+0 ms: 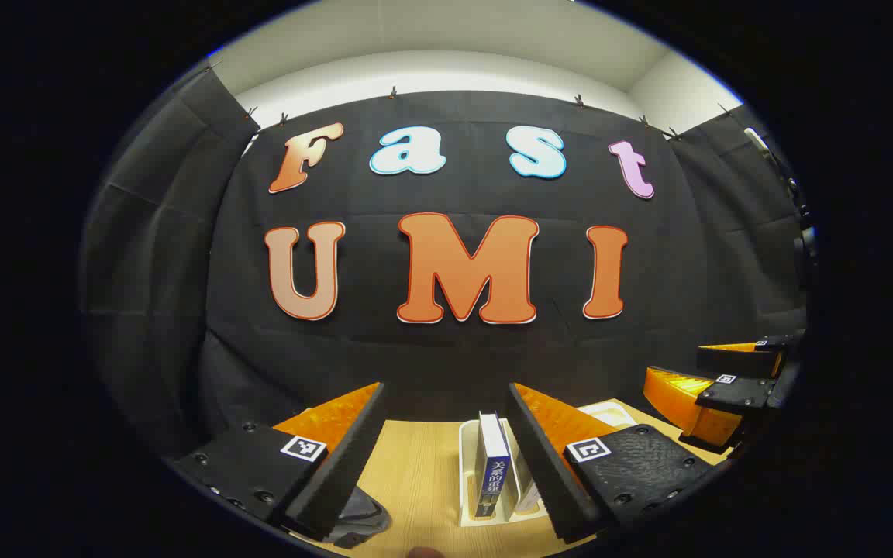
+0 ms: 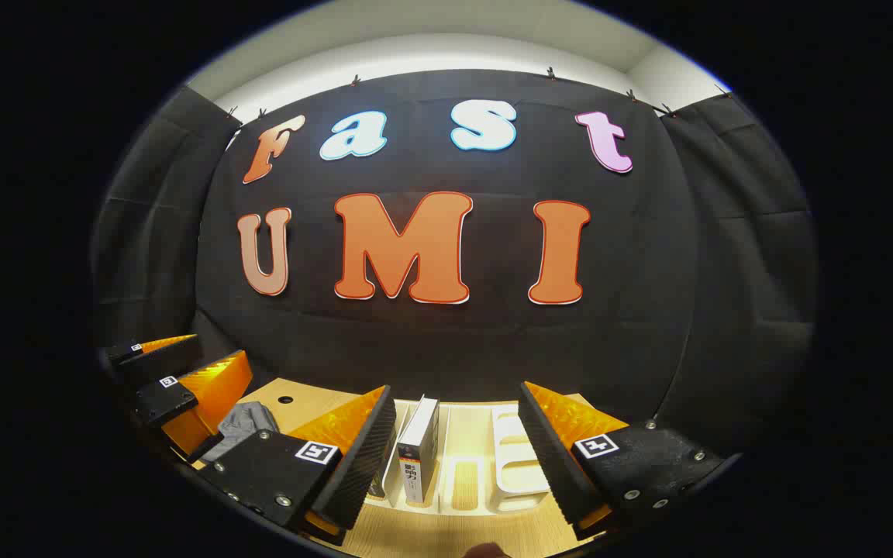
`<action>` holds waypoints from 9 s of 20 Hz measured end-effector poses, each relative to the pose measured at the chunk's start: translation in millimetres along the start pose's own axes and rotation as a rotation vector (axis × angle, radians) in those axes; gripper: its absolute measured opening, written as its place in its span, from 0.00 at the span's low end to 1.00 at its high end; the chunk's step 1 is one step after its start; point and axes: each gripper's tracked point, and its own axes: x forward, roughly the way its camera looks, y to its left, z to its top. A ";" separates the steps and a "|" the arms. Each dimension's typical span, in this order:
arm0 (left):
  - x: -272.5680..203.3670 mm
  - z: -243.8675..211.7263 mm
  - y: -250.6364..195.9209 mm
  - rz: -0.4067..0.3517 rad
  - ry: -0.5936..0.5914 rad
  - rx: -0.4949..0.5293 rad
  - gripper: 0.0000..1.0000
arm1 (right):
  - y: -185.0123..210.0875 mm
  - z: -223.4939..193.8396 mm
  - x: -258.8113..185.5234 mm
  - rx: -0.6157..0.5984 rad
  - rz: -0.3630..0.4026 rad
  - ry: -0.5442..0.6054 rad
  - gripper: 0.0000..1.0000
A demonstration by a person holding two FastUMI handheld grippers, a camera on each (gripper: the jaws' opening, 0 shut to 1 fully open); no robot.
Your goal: Open the schoolbag, grab two books from the bookshelf and put them into the schoolbag.
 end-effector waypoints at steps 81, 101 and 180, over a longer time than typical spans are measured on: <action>-18.3 -294.3 171.9 0.025 0.516 0.958 0.97 | -22.9 -38.9 53.0 -0.036 -0.124 0.082 0.95; -12.1 -279.7 197.7 0.090 0.518 1.050 0.95 | -21.2 -44.3 52.4 -0.051 -0.098 0.105 0.95; 92.2 -169.6 290.9 -0.747 1.018 0.228 0.05 | 148.5 -129.0 170.9 -0.089 0.028 1.145 0.95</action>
